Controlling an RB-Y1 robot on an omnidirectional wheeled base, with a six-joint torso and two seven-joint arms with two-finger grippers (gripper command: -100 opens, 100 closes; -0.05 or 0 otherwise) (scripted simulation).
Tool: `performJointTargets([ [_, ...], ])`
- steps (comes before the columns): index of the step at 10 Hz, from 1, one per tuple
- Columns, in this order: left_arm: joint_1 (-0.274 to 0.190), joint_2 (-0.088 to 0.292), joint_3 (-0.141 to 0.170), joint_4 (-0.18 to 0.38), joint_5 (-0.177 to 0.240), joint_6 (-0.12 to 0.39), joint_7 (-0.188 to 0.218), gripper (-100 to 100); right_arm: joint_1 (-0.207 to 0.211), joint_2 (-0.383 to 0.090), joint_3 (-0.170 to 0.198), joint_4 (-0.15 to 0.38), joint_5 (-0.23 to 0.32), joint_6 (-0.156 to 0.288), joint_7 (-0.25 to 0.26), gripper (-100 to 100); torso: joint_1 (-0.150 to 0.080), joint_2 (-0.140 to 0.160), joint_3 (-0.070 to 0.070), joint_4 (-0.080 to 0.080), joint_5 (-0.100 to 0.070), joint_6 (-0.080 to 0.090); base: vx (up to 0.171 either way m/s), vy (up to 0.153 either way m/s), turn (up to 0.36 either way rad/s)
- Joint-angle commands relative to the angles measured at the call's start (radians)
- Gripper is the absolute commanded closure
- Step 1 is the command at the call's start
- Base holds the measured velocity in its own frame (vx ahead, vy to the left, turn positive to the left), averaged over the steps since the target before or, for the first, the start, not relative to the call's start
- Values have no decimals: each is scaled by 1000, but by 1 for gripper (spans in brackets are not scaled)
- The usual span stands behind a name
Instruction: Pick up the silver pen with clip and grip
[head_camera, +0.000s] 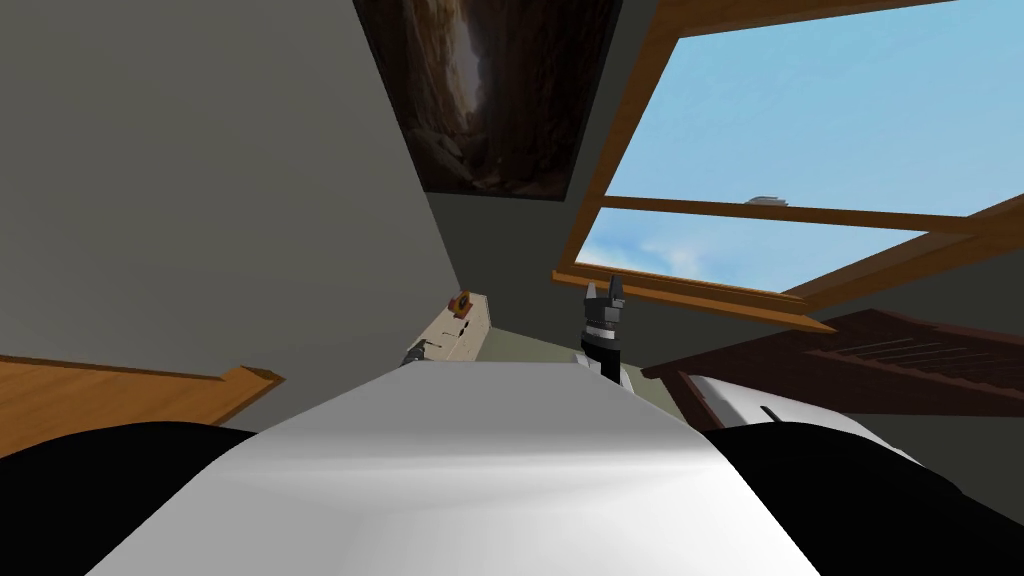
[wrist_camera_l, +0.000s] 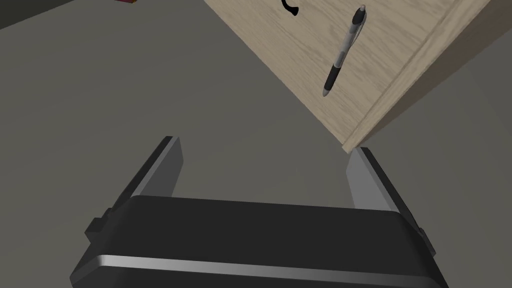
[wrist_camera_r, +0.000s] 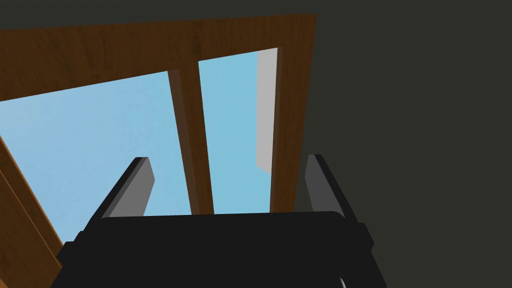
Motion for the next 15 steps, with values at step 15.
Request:
performJointTargets([
  [15, 22, 58, -92, 265, -79, 330, -23, -100, 0, 0, 0, 0, 0, 0, 0, 0, 1, 0, 0, 0, 0, 0, 127, 12, -74],
])
